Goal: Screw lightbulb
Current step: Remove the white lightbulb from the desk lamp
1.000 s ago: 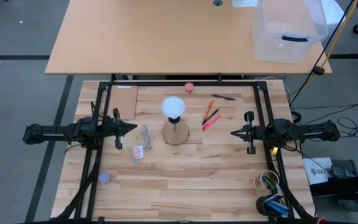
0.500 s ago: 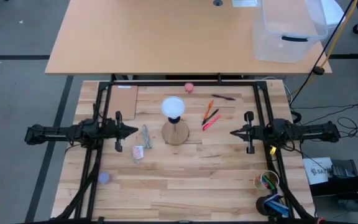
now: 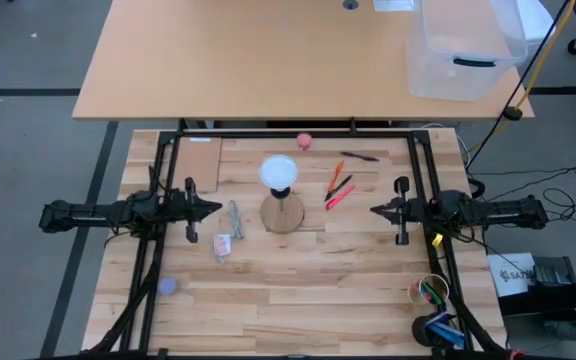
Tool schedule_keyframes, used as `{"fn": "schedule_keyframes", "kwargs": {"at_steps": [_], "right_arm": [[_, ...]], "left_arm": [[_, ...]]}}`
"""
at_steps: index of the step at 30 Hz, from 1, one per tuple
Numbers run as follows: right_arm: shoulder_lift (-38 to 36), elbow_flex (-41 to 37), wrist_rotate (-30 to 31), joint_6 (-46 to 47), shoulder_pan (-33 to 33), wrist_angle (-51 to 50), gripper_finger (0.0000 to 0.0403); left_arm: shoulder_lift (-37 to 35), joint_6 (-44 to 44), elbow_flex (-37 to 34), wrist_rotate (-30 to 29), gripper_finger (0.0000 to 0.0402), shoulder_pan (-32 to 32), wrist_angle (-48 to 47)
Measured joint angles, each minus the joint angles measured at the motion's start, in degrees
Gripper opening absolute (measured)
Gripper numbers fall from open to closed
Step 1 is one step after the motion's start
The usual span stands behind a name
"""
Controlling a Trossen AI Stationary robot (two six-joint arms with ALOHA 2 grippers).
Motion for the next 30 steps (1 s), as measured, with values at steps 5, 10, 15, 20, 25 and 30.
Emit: {"fn": "schedule_keyframes", "kwargs": {"at_steps": [5, 10, 15, 20, 25, 30], "right_arm": [[1.9, 0.0, 1.6, -2.0, 0.0, 6.8, 0.0], [7.3, 1.8, 1.5, -4.4, 0.0, 14.2, 0.0], [16.7, 7.4, 1.5, -6.1, 0.0, 18.1, 0.0], [29.6, 13.6, 4.0, -7.8, -0.4, 24.3, 0.0], [42.3, 18.4, 4.0, -8.8, -1.8, 31.4, 0.0006], [52.4, 22.5, 1.4, -9.7, -2.7, 35.0, 0.0033]], "left_arm": [[0.0, 0.8, 0.0, -0.5, 0.0, 0.0, 6.6], [1.5, 1.3, 3.6, -0.5, 0.0, 0.0, 8.9], [8.8, 3.2, 8.0, -1.2, 0.0, 0.0, 10.9], [21.8, 4.2, 12.8, -4.3, 0.0, 0.0, 15.7], [35.8, 3.9, 14.8, -5.9, 0.0, 0.0, 27.9], [46.7, 3.3, 15.6, -6.6, 0.0016, 0.0, 35.1]]}}
